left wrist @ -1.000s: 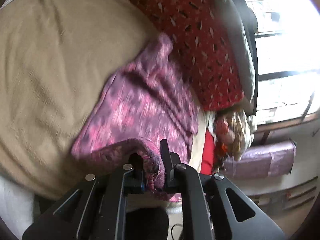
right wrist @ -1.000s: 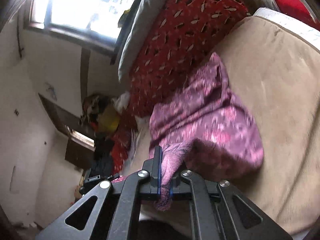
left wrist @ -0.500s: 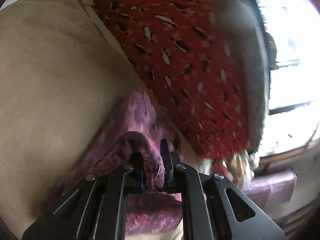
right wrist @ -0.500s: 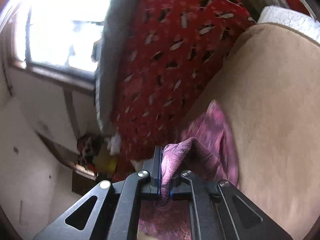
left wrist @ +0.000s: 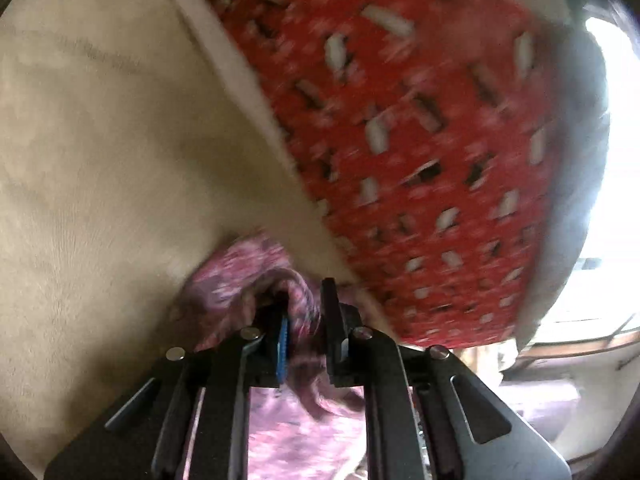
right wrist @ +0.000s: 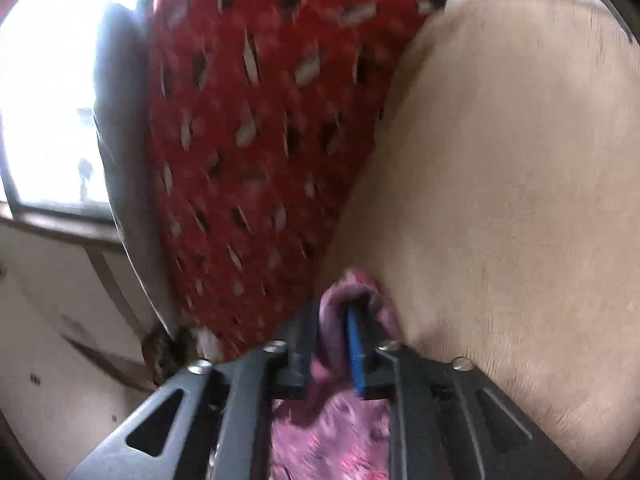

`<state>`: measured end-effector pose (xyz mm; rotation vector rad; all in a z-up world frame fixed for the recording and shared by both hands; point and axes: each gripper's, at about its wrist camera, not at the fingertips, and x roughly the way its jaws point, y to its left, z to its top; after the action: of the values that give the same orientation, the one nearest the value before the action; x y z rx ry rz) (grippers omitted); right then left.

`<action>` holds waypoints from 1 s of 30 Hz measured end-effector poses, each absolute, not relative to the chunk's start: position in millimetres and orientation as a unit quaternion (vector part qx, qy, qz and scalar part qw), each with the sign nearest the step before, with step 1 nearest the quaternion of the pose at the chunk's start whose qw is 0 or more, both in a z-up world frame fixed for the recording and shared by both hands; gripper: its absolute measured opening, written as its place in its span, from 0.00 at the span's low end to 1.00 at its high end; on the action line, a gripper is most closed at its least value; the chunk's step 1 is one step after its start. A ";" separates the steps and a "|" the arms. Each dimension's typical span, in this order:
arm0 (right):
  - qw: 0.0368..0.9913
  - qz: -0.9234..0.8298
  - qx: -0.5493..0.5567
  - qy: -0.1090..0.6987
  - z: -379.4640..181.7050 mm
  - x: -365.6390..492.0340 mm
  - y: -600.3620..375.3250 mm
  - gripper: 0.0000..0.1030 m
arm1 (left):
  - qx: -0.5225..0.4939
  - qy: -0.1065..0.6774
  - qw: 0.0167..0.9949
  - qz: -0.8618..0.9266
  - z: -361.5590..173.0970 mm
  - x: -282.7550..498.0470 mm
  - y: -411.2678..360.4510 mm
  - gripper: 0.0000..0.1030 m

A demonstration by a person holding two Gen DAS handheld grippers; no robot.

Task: Fold small clothes
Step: 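Fold the held edges over toward the pillow with both grippers, then release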

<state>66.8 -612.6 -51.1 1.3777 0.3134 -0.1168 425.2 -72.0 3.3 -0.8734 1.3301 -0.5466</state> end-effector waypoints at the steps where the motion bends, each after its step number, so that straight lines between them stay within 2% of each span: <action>1: 0.762 -0.068 0.629 0.140 -47.2 61.9 -615.7 0.41 | -0.389 0.582 0.667 -0.254 11.1 424.7 -68.1 0.16; 5: 0.799 -0.081 0.564 0.193 -31.6 58.9 -609.6 0.44 | -0.354 0.554 0.700 -0.279 30.5 406.3 -59.3 0.44; 6: 0.806 -0.085 0.548 0.207 -30.6 60.4 -607.6 0.46 | -0.342 0.553 0.702 -0.289 30.0 400.1 -61.0 0.46; 8: 0.820 -0.100 0.507 0.246 -29.7 69.4 -599.9 0.51 | -0.318 0.560 0.693 -0.325 21.5 382.9 -69.2 0.46; 12: 0.825 -0.114 0.470 0.293 -39.8 96.8 -587.6 0.51 | -0.227 0.579 0.696 -0.358 5.2 353.1 -103.5 0.46; 15: 0.838 -0.123 0.442 0.296 -41.6 110.9 -578.3 0.48 | -0.163 0.573 0.730 -0.335 6.2 349.3 -123.4 0.46; 16: 0.843 -0.111 0.440 0.289 -38.6 115.5 -576.9 0.29 | -0.144 0.568 0.744 -0.322 9.0 352.5 -130.7 0.46; 17: 0.848 -0.104 0.437 0.282 -34.4 117.5 -576.5 0.05 | -0.135 0.562 0.755 -0.310 10.4 357.2 -135.1 0.46; 19: 0.860 -0.109 0.432 0.248 -24.8 112.2 -578.9 0.04 | -0.104 0.555 0.780 -0.269 6.2 369.1 -146.6 0.46; 20: 0.862 -0.127 0.429 0.239 -25.9 107.6 -583.6 0.04 | -0.085 0.560 0.787 -0.244 -3.0 375.6 -151.8 0.42; 21: 0.853 -0.146 0.431 0.255 -33.8 107.8 -588.5 0.04 | -0.064 0.567 0.790 -0.223 -15.5 381.4 -156.7 0.30; 23: 0.817 -0.163 0.448 0.324 -63.8 114.4 -597.7 0.04 | -0.042 0.556 0.805 -0.204 -20.8 383.8 -160.0 0.23; 24: 0.811 -0.159 0.459 0.327 -70.8 111.9 -598.6 0.04 | -0.039 0.553 0.807 -0.203 -18.4 383.9 -160.0 0.23; 26: 0.820 -0.161 0.463 0.294 -58.6 96.7 -595.2 0.11 | -0.059 0.560 0.801 -0.202 -11.5 383.0 -151.7 0.23; 28: 0.826 -0.150 0.459 0.290 -48.0 85.1 -587.7 0.12 | -0.087 0.563 0.797 -0.201 -0.4 372.5 -133.0 0.23; 30: 0.831 -0.128 0.457 0.290 -40.2 73.3 -578.4 0.20 | -0.108 0.547 0.805 -0.201 14.2 348.1 -106.2 0.23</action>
<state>73.3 -578.4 -40.2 0.9694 0.6152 -0.2707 348.1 -106.2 14.2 -0.2315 1.1719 -0.4302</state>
